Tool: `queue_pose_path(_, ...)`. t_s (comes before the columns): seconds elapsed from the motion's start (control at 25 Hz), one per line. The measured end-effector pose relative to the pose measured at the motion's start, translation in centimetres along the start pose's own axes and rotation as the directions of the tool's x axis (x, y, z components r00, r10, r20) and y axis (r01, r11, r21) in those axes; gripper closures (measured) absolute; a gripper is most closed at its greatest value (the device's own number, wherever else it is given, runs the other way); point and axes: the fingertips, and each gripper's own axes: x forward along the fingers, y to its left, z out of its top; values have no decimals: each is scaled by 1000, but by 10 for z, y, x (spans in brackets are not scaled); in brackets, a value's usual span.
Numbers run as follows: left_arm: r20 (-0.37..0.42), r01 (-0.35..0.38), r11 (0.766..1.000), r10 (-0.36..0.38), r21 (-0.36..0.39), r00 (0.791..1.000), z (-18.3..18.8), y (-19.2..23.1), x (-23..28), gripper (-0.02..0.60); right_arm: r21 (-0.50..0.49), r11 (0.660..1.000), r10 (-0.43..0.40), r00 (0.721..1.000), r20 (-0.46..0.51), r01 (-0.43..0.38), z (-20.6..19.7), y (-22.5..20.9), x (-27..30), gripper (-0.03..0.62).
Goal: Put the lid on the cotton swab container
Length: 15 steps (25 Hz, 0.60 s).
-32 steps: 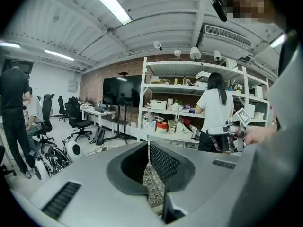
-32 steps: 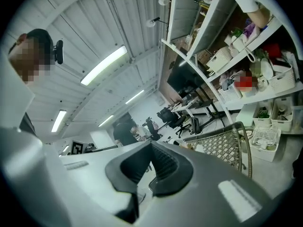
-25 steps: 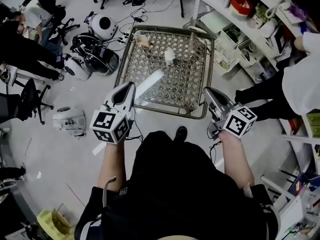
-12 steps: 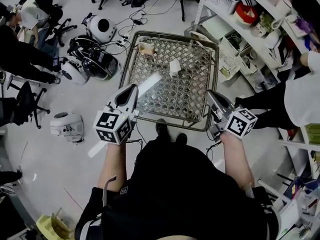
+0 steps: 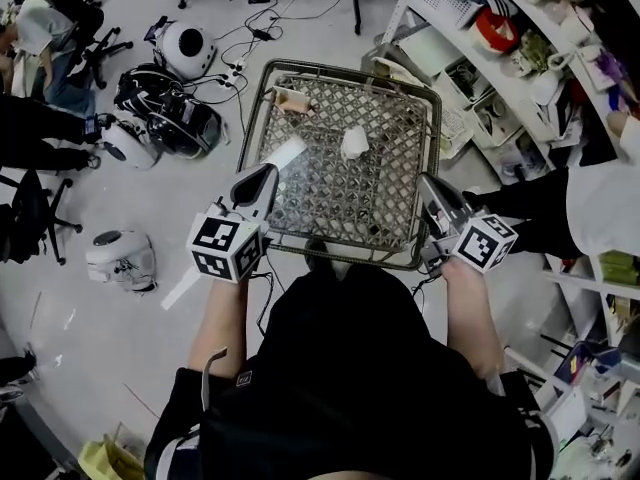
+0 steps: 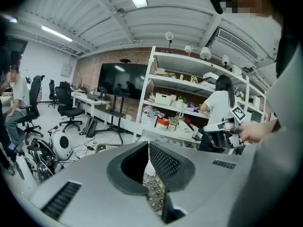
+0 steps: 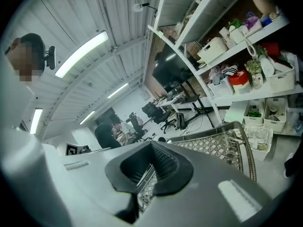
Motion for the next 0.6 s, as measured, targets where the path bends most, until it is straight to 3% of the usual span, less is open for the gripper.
queue_pose_path(0.24,-58,44,999,-45,-20,997,-10,5,31,566,44,997,-62,998,-34,63,-8,-26,7,583)
queue_pose_path(0.6,-126,35,999,-35,-3,991,-21,10,82,566,62,996,-57,995,-76,61,-1,-69,44,583)
